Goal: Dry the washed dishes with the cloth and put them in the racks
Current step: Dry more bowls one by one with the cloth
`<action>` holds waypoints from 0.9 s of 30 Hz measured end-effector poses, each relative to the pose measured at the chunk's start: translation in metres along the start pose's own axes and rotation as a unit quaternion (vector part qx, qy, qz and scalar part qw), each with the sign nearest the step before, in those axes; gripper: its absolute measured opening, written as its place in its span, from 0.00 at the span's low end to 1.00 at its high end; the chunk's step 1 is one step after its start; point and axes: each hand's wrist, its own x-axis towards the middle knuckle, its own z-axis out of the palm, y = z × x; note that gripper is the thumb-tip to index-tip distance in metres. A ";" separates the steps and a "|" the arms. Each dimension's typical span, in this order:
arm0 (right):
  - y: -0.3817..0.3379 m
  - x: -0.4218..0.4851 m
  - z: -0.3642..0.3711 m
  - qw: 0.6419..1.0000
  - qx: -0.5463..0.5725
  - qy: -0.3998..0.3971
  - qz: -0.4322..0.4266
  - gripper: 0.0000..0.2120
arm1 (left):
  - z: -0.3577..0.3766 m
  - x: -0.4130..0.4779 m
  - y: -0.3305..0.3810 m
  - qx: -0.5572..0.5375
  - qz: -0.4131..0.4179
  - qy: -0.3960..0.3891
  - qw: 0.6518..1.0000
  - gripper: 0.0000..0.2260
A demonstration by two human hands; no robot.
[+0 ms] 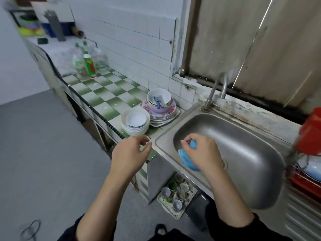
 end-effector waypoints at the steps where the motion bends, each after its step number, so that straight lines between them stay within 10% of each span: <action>1: -0.006 0.009 0.008 1.000 0.002 -0.006 -0.001 0.07 | 0.000 0.008 -0.006 -0.001 -0.005 -0.001 1.000 0.09; 20: -0.095 0.209 0.146 0.985 -0.011 -0.161 -0.056 0.04 | 0.026 0.227 -0.098 0.087 -0.042 -0.057 0.994 0.12; 27: -0.105 0.249 0.185 0.969 -0.064 -0.231 -0.056 0.12 | 0.047 0.282 -0.142 0.144 0.018 -0.208 0.967 0.15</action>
